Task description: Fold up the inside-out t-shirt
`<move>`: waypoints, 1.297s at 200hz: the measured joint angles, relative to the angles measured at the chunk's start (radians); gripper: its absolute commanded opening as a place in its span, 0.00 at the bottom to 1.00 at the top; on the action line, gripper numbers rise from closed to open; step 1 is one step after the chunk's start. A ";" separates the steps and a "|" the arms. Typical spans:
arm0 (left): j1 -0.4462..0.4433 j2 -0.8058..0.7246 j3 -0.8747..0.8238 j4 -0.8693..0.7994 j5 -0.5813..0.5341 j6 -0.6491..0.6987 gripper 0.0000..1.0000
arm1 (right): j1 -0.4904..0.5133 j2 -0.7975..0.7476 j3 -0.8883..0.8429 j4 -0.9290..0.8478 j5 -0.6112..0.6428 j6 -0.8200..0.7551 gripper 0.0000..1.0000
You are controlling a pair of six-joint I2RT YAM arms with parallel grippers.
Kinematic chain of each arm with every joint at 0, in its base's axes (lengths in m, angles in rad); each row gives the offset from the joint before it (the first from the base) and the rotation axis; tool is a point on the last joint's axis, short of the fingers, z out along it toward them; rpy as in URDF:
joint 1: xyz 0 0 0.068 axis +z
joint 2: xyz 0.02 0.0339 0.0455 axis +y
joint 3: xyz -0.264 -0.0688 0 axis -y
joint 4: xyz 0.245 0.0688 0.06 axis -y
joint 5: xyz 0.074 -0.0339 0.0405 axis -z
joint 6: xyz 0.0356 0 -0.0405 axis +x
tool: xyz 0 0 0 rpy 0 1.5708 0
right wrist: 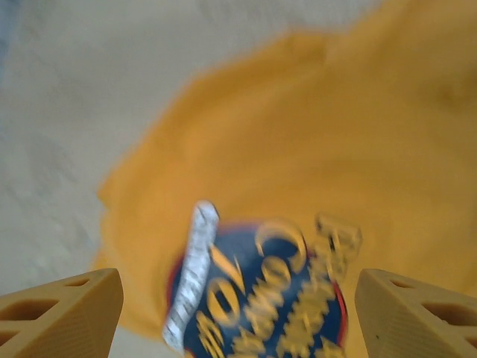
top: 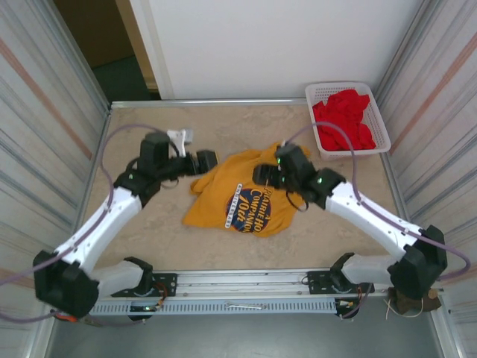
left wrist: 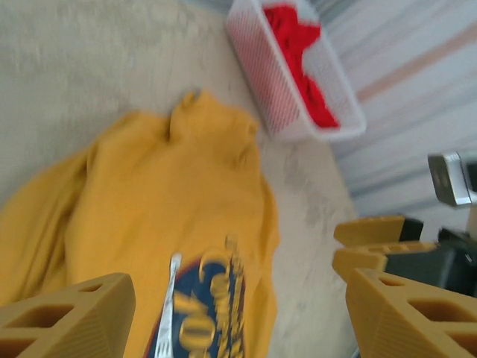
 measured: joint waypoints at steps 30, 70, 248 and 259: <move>-0.142 -0.060 -0.211 -0.083 -0.108 0.031 0.79 | 0.092 -0.058 -0.257 -0.020 0.072 0.155 0.80; -0.262 0.002 -0.302 -0.107 -0.194 0.069 0.82 | 0.171 -0.065 -0.402 0.018 0.083 0.286 0.75; -0.293 0.002 -0.080 -0.211 -0.270 0.151 0.00 | 0.198 -0.316 -0.132 -0.066 0.097 0.223 0.00; -0.275 -0.072 -0.005 -0.247 -0.242 0.140 0.00 | 0.190 -0.370 -0.058 -0.103 0.106 0.194 0.00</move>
